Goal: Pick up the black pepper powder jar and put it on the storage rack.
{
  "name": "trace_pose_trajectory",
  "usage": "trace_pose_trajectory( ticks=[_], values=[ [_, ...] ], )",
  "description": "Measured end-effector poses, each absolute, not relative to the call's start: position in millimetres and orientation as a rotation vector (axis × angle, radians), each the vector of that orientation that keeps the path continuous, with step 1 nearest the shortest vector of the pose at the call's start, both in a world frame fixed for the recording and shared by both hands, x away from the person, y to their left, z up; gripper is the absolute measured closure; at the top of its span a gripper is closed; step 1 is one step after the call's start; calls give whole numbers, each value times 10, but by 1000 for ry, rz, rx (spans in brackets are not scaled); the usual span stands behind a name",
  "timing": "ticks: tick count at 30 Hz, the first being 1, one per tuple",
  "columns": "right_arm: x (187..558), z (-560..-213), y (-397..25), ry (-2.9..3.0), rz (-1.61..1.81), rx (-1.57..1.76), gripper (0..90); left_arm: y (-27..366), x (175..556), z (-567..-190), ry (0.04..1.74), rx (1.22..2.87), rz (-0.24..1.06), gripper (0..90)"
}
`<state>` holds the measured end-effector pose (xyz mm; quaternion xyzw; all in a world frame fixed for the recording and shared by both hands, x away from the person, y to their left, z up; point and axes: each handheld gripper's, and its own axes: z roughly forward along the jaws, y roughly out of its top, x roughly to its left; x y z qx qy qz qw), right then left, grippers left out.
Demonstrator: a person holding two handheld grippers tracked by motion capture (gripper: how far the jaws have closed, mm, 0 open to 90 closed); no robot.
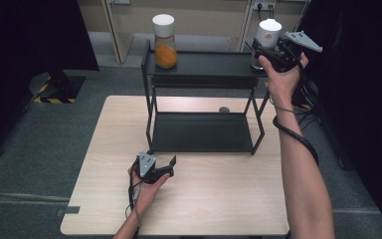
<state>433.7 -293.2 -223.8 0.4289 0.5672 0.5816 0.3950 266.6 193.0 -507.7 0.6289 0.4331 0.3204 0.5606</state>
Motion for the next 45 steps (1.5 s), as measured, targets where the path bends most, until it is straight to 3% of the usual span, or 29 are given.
trace_pose_trajectory(
  ticks=[14, 45],
  values=[
    [4119, -2270, -3095, 1467, 1499, 1042, 67, 1928, 2665, -5075, 1020, 1484, 757, 94],
    [3657, -2619, -3222, 1538, 1509, 911, 50, 1915, 2659, -5080, 1017, 1483, 763, 94]
  ],
)
